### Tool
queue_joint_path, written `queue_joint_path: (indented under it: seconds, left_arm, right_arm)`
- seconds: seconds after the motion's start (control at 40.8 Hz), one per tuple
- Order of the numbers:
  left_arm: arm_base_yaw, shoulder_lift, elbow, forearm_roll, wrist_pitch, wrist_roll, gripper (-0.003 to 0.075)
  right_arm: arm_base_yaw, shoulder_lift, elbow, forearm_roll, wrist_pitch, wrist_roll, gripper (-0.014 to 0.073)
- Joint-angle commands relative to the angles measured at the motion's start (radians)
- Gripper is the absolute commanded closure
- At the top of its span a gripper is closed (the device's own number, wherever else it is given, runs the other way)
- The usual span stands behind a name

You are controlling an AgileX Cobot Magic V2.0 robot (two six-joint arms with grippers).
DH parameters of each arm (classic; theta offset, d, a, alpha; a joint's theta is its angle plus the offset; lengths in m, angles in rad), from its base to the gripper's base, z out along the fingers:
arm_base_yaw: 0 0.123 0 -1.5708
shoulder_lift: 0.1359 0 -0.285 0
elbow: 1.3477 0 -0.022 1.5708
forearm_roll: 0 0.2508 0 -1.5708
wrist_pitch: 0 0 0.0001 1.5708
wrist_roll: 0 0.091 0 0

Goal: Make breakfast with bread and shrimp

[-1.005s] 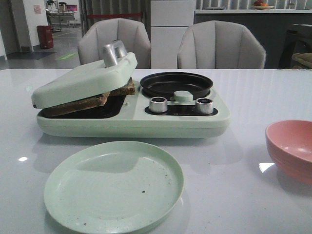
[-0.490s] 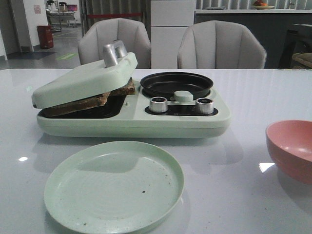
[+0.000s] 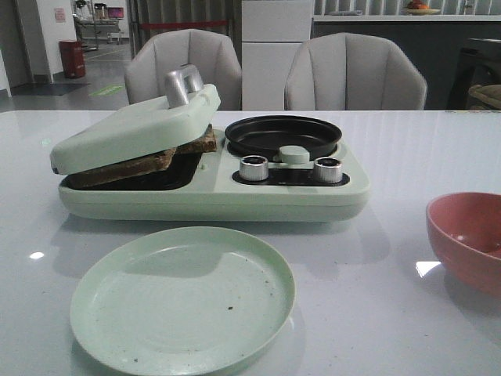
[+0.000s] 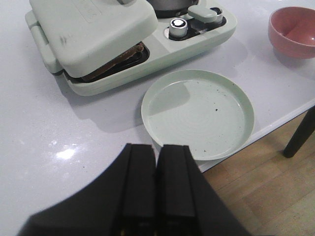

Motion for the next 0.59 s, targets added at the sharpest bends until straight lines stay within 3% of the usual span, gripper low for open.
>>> queue_joint_path:
  seconds: [0.0, 0.417, 0.466, 0.564]
  left_arm:
    - [-0.006, 0.006, -0.028, -0.01, -0.077, -0.011, 0.0619]
    - [-0.006, 0.006, -0.028, -0.01, -0.077, -0.011, 0.0619]
    - [-0.006, 0.006, -0.028, -0.01, -0.077, -0.011, 0.0619]
    - [-0.006, 0.006, -0.028, -0.01, -0.077, -0.011, 0.0619]
  right_arm:
    - [-0.007, 0.012, -0.033, -0.006, -0.065, -0.012, 0.0026]
    - [-0.007, 0.152, -0.033, -0.006, -0.201, -0.012, 0.0027]
    - [-0.007, 0.162, -0.033, -0.006, -0.208, -0.012, 0.0048]
    - [-0.007, 0.172, -0.033, -0.01, -0.221, -0.012, 0.0168]
